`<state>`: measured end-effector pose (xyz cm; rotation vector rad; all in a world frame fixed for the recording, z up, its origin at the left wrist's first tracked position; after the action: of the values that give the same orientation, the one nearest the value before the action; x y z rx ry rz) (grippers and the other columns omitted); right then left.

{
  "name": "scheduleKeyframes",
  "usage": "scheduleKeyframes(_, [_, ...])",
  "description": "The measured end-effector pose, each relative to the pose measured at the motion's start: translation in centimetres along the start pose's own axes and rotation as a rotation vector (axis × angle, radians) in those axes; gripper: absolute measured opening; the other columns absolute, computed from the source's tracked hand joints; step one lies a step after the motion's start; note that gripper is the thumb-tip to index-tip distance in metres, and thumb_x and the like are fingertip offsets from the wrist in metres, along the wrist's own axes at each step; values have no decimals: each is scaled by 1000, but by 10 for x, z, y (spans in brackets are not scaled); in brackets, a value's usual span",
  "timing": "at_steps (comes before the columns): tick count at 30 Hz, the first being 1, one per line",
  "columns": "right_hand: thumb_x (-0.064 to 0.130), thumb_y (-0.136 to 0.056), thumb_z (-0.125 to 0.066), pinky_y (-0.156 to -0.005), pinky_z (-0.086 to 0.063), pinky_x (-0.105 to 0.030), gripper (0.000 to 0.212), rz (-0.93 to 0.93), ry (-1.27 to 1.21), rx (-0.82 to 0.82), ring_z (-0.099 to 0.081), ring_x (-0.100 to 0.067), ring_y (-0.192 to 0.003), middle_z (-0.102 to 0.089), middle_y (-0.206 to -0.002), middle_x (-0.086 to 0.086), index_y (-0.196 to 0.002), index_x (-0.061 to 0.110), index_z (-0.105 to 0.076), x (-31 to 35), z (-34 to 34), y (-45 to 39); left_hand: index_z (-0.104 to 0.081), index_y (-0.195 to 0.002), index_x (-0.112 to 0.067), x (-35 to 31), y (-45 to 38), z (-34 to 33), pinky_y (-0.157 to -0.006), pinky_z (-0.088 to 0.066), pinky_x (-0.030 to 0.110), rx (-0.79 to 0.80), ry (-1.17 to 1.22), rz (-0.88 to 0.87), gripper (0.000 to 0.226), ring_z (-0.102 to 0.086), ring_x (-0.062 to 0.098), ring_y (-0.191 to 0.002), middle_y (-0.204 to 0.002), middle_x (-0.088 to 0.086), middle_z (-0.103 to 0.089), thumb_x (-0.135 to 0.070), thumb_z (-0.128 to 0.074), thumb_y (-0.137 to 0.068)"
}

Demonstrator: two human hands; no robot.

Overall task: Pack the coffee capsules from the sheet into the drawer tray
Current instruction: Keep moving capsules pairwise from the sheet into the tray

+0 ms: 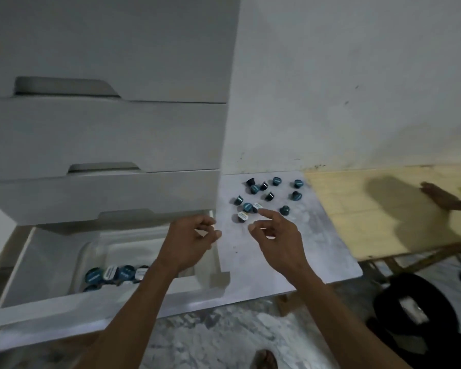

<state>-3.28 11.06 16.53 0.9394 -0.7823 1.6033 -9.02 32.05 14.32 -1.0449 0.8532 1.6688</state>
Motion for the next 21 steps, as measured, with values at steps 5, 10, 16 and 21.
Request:
scheduleKeyframes(5, [40, -87, -70, -65, -45, -6, 40, -53, 12, -90, -63, 10, -81, -69, -98, 14, -125, 32, -59, -41, 71, -45, -72, -96, -19, -39, -46, -66, -54, -52, 15, 43, -44, -70, 16, -70, 12, -57, -85, -2, -72, -20, -78, -81])
scheduleKeyframes(10, [34, -88, -70, -69, -53, -19, 35, -96, -25, -123, -65, 5, -80, -71, -96, 12, -122, 33, -60, -102, 140, -123, -73, -93, -20, -55, -112, -145, -62, -59, 25, 39, -101, -55, 12, -71, 7, -63, -84, -4, -74, -20, -77, -81])
scheduleKeyframes(16, [29, -88, -70, -65, -46, -12, 38, -136, 132, 0, -65, -5, -80, -71, -107, 1, -124, 22, -62, -181, 184, -219, -70, -105, -25, -44, -179, -237, -77, -60, 38, 41, -245, 73, 28, -69, 6, -71, -96, -9, -71, -32, -78, -80])
scheduleKeyframes(21, [25, -91, -65, -80, -53, -27, 37, -21, 379, 205, -65, -15, -94, -67, -119, 0, -128, 23, -59, -229, 163, -276, -65, -118, -21, -22, -220, -288, -80, -57, 37, 18, -423, 113, 36, -64, 8, -67, -111, -6, -68, -32, -73, -85])
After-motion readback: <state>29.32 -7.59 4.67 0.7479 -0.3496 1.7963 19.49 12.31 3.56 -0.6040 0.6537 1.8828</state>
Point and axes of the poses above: each hand's wrist, its own y-axis away from the middle knuckle, its own z-axis out of the back of the hand, x = y × z, the point moved 6 cm from there along -y, towards the middle knuckle
